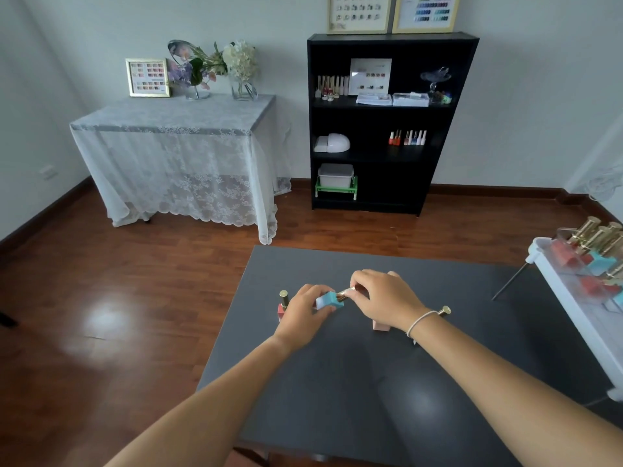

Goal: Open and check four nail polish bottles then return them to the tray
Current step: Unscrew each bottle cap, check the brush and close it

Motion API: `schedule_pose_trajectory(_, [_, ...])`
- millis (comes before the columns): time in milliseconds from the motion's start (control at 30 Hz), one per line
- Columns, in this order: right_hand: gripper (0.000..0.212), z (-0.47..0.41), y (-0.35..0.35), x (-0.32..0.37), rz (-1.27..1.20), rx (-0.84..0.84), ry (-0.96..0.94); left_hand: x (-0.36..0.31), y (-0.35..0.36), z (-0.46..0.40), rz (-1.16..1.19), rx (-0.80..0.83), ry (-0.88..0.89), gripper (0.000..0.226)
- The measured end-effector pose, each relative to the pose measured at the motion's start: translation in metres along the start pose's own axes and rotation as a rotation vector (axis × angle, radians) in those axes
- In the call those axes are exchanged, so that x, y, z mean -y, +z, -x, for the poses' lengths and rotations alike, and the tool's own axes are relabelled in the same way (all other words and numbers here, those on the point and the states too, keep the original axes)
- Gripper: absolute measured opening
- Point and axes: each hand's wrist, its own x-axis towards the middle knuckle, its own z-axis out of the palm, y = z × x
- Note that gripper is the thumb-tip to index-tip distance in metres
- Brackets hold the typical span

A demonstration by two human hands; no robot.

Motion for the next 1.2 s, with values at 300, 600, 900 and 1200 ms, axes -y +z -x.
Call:
schedule_pose_trajectory(300, [0.014,-0.001,0.002,0.002,-0.028,-0.025,-0.009,0.000,-0.001,0.001,-0.006,-0.003,-0.008,0.018])
schedule_pose_trajectory(600, [0.026,-0.003,0.006,0.003,0.023,0.017,0.019,0.003,0.001,0.007,0.000,0.000,-0.066,0.031])
schedule_pose_trajectory(900, [0.029,-0.013,0.019,0.011,0.145,-0.007,0.008,0.043,0.009,0.062,-0.499,0.123,-0.118,0.060])
schedule_pose_trajectory(1200, [0.032,-0.025,0.037,0.023,0.274,0.040,0.010,0.058,0.005,0.078,-0.723,0.158,-0.094,0.055])
